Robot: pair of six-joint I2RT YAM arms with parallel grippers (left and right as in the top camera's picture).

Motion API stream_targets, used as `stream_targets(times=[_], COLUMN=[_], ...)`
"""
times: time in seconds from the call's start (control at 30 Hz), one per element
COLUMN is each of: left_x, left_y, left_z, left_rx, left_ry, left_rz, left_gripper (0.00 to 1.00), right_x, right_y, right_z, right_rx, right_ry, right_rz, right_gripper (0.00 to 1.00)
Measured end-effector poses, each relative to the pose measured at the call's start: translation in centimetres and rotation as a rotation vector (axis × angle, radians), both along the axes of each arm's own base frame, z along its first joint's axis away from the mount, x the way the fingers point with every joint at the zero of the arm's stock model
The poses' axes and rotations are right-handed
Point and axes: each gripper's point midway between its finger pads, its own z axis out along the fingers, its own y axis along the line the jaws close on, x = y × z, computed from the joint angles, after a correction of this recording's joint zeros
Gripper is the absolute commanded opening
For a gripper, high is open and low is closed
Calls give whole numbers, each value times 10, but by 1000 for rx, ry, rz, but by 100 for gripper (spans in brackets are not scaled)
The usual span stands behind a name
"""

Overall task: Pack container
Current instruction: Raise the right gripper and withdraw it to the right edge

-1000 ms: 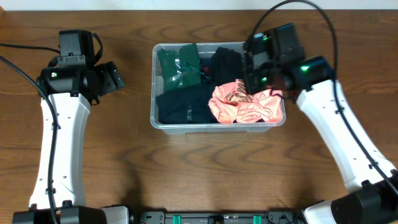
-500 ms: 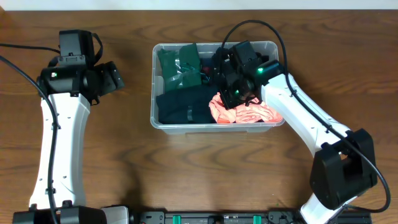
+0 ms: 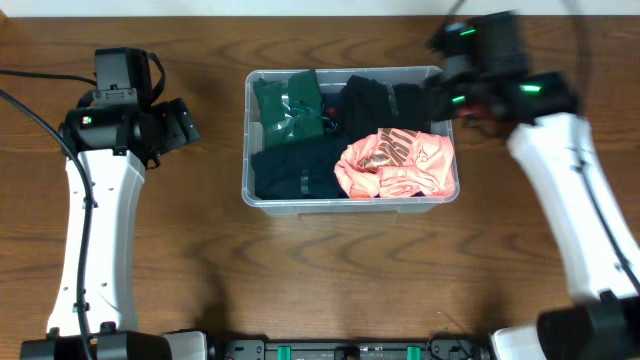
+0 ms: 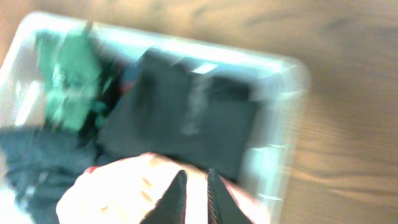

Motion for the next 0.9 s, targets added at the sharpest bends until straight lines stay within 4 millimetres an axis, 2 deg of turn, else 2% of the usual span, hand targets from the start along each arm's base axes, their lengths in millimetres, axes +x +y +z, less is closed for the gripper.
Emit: stream_targets(times=[0.07,0.1,0.13,0.3,0.43,0.63,0.77,0.9], left_x=[0,0,0,0,0,0,0,0], left_y=[0,0,0,0,0,0,0,0], left_z=[0,0,0,0,0,0,0,0], left_rx=[0,0,0,0,0,0,0,0], left_ry=[0,0,0,0,0,0,0,0], left_rz=[0,0,0,0,0,0,0,0], left_gripper=[98,98,98,98,98,98,98,98], right_x=[1,1,0,-2,-6,-18,-22,-22], right_y=[-35,-52,-70,-133,-174,-210,-220,-221], right_z=[22,28,32,25,23,18,17,17], right_rx=[3,-1,-6,-25,-37,-61,-73,-77], right_ry=[-52,-66,-75,-43,-36,-8,0,1], right_rz=[-85,-120,-159,-304,-403,-503,-531,-534], right_gripper=[47,61,69,99,99,99,99,99])
